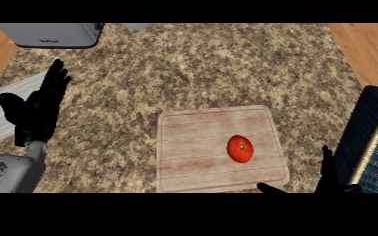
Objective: Pick the tomato from the cutting board and place it in the basket
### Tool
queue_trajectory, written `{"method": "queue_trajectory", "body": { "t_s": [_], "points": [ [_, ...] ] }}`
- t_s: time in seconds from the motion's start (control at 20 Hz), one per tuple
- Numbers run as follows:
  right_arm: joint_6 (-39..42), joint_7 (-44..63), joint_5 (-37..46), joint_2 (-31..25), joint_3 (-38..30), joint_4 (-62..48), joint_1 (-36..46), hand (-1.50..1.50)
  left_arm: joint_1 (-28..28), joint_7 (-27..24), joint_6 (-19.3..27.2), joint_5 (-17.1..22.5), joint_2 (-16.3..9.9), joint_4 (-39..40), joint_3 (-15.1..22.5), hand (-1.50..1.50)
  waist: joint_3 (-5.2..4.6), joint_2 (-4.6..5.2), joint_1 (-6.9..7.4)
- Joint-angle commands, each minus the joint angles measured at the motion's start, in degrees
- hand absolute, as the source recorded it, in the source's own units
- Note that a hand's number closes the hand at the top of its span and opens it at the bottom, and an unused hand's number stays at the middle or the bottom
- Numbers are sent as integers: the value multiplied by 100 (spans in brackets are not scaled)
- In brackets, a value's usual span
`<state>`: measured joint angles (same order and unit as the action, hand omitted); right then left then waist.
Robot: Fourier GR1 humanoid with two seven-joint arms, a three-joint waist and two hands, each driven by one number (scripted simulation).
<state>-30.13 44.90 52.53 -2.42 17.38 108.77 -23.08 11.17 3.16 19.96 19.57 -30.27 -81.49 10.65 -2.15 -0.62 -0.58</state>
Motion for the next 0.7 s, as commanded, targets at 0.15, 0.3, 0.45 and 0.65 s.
{"method": "queue_trajectory", "body": {
  "t_s": [0.15,0.3,0.45,0.65],
  "points": [
    [829,2598,1288,236,916,1249,199,-150,-22,88,-45,-25,47,-96,-41,0,198,56,57],
    [853,3246,1611,239,1232,845,757,-150,-3,140,-32,-159,174,-140,28,0,208,63,76],
    [634,3381,1638,240,1309,543,1166,-150,-60,224,51,-308,239,-279,38,0,212,62,84],
    [294,3430,2074,241,1517,110,1273,-150,-120,-68,-250,-195,262,-51,-218,0,211,61,74]
  ]
}}
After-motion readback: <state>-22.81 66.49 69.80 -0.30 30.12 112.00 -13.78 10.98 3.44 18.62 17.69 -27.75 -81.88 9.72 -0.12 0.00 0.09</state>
